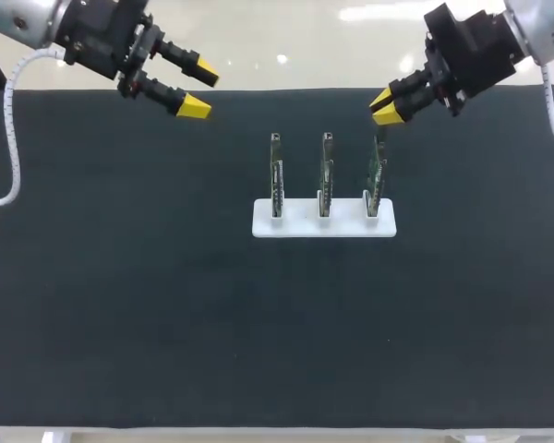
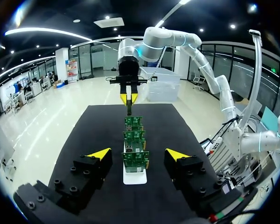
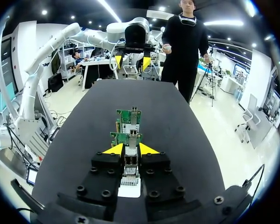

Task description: Pick up the optical module with the left hand, and insert it into the network port with the right hand.

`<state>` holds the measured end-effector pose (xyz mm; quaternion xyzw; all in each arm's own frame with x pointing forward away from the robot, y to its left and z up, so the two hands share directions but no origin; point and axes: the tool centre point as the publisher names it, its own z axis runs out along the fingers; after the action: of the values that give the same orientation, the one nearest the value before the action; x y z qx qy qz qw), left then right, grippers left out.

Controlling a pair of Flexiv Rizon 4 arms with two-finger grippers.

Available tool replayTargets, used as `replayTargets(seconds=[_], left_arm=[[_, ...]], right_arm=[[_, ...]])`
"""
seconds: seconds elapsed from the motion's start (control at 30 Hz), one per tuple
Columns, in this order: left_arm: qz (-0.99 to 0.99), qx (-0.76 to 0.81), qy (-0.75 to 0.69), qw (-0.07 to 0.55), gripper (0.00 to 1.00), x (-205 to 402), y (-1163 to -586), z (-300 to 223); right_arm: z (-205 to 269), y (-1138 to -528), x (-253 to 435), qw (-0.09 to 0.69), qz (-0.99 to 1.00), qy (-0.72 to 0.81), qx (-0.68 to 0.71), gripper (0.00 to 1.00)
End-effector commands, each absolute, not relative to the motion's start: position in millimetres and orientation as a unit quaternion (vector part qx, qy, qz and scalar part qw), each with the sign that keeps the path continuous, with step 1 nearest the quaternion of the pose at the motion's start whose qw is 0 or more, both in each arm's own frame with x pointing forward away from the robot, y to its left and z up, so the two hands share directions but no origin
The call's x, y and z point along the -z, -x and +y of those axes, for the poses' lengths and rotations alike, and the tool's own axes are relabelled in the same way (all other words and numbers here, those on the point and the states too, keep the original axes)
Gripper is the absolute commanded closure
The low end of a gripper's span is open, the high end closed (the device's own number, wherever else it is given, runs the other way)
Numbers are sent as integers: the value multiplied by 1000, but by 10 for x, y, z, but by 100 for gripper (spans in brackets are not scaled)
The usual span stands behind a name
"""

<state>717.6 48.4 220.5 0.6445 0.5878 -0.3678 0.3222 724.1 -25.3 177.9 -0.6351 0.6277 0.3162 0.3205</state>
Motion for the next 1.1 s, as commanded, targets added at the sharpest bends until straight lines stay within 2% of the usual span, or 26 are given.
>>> replayTargets(seconds=[0.03,1.0,1.07,1.1], left_arm=[[588,368,-645,320,0,-2209,-7188,477],[588,368,-645,320,0,-2209,-7188,477],[588,368,-645,320,0,-2209,-7188,477],[588,368,-645,320,0,-2209,-7188,477]], right_arm=[[-257,-7259,-1772,317,628,635,-317,100],[-239,-7232,-1739,324,629,628,-325,100],[-241,-7233,-1764,323,631,626,-325,0],[-240,-7232,-1769,323,631,625,-326,0]])
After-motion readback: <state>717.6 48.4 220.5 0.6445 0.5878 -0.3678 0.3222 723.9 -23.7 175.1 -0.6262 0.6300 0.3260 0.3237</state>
